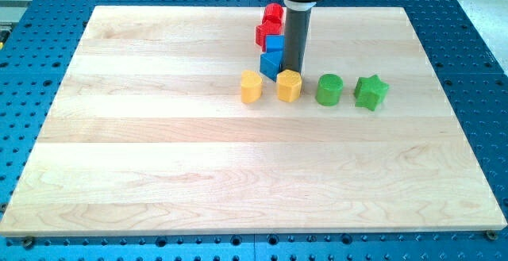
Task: Adjust the red star at the top side of the cube
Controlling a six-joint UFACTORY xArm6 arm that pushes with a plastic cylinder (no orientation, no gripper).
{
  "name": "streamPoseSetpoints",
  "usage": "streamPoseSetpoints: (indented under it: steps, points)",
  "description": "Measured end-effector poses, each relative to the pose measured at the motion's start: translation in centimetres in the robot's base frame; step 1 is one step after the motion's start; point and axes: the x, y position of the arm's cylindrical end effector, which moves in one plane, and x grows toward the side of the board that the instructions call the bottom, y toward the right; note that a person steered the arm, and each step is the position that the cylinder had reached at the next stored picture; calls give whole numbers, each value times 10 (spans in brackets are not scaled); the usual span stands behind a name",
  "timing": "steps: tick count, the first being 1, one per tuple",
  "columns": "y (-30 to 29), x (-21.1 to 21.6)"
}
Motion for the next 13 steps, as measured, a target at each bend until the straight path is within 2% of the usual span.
streamPoseSetpoints:
  steps: [3, 5, 6, 7, 8, 9, 10, 11, 13]
  points:
    - [114, -12]
    - [132, -3]
    - [219, -33]
    - [272, -54]
    - [271, -63]
    - [269, -111]
    - [207, -162]
    - [166, -180]
    - [8, -178]
